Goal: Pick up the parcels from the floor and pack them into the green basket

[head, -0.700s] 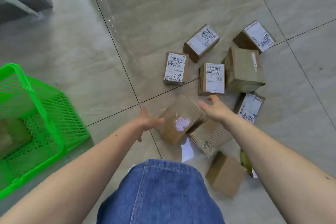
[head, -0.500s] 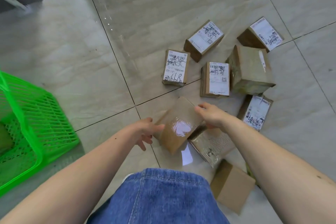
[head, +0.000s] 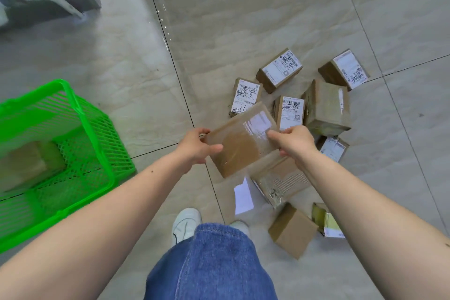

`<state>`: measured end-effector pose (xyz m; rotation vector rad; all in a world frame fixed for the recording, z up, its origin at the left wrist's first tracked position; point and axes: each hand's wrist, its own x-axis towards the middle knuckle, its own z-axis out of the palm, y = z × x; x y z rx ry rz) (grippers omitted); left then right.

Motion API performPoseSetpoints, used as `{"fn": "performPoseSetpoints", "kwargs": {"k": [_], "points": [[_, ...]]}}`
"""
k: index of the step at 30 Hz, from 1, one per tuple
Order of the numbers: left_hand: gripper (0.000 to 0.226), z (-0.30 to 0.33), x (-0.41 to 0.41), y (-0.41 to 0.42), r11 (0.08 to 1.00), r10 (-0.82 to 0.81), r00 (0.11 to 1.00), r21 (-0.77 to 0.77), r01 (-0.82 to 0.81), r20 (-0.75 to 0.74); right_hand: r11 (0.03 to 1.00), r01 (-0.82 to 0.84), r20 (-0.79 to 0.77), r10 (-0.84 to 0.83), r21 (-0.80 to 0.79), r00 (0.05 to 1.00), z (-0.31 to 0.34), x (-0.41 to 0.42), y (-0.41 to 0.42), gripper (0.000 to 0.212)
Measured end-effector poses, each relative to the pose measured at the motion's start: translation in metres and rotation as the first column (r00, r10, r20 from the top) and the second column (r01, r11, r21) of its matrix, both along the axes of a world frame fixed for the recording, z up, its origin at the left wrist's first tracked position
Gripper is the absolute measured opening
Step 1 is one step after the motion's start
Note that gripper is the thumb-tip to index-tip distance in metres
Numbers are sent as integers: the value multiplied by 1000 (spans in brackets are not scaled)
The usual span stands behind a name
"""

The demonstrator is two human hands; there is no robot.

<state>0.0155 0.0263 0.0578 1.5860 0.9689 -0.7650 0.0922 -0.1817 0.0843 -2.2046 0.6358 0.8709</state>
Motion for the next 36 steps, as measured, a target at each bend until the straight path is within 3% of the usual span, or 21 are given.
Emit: {"fn": "performPoseSetpoints", "kwargs": {"k": [2, 5, 11, 15, 20, 24, 26, 30, 33, 36], "points": [[62, 38, 0, 8, 997, 68, 996, 15, -69, 63, 1000, 13, 48, -13, -6, 999, 42, -2, 10, 44], [61, 96, -3, 22, 987, 134, 980, 64, -144, 146, 1000, 5, 98, -6, 16, 995, 103, -3, 27, 27], [45, 199, -16, 57, 968, 196, 954, 112, -226, 226, 996, -73, 90, 67, 59, 994, 206, -5, 56, 35], [50, 264, -28, 79, 963, 201, 947, 127, -239, 252, 987, -109, 84, 99, 117, 992, 259, -17, 80, 37], [61, 314, -59, 103, 928, 262, 909, 175, -330, 324, 962, -232, 119, 217, 140, 969, 304, -33, 112, 44], [87, 348, -100, 121, 866, 382, 851, 183, -466, 360, 927, -311, 123, 290, 210, 949, 333, -57, 138, 17], [93, 366, -120, 131, 840, 437, 819, 156, -520, 372, 912, -327, 119, 306, 246, 944, 348, -69, 153, 19], [94, 392, -156, 154, 820, 509, 757, 35, -571, 410, 895, -352, 139, 325, 275, 935, 373, -91, 188, 20], [91, 404, -188, 182, 801, 534, 734, 27, -598, 419, 879, -403, 137, 380, 255, 915, 386, -113, 222, 32], [87, 412, -219, 213, 780, 560, 720, 32, -625, 409, 867, -412, 136, 389, 282, 911, 393, -135, 258, 25]]}}
